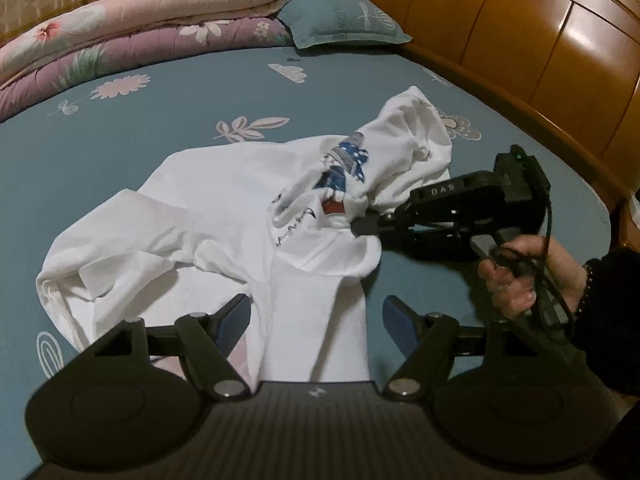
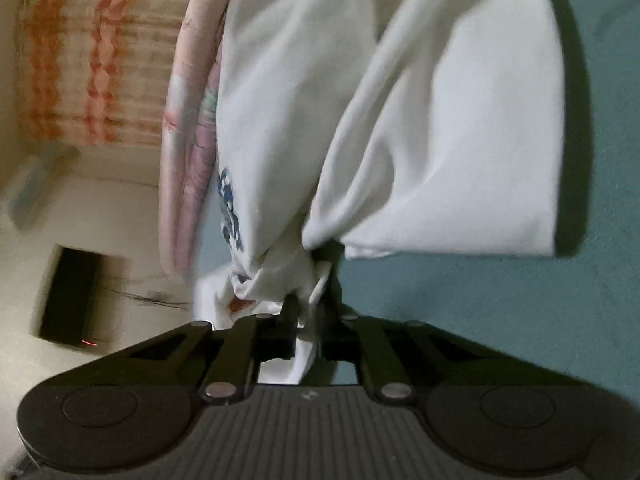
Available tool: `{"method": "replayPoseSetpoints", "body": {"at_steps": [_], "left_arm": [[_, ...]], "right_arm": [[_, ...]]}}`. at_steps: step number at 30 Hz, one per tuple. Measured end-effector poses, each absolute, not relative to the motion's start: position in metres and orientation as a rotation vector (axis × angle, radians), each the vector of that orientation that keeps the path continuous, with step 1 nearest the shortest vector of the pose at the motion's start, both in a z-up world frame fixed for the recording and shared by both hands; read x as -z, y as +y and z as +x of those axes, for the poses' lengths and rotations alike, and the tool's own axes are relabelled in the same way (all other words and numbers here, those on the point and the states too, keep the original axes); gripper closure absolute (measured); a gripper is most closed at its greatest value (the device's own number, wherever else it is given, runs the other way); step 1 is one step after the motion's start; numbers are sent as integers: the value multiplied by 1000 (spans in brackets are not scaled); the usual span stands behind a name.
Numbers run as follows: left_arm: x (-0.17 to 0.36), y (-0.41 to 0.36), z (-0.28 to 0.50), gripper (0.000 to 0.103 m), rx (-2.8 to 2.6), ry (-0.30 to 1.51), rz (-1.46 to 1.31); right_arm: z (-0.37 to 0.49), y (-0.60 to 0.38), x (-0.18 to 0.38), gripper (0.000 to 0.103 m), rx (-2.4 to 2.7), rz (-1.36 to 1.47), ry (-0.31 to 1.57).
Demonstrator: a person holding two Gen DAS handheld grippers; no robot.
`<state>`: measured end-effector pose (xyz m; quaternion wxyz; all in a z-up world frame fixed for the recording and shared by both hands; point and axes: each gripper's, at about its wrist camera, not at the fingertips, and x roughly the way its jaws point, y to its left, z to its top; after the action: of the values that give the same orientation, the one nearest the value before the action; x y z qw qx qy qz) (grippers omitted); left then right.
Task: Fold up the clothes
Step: 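Grasp the shirt fabric near the printed girl with the right gripper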
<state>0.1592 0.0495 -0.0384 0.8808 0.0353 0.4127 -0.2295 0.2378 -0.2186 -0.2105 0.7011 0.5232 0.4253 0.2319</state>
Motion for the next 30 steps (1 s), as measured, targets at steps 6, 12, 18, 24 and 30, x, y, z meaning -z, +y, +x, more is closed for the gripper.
{"method": "replayPoseSetpoints", "body": {"at_steps": [6, 12, 18, 24, 30], "left_arm": [[39, 48, 156, 30, 481, 868, 78], [39, 51, 152, 30, 480, 873, 78], [39, 50, 150, 30, 476, 872, 85], [40, 52, 148, 28, 481, 872, 76], [45, 49, 151, 28, 479, 889, 79]], "right_arm": [[238, -212, 207, 92, -514, 1143, 930], [225, -219, 193, 96, -488, 1100, 908], [218, -229, 188, 93, -471, 1143, 918], [208, -223, 196, 72, -416, 1192, 958], [227, -197, 196, 87, -409, 1133, 936]]}}
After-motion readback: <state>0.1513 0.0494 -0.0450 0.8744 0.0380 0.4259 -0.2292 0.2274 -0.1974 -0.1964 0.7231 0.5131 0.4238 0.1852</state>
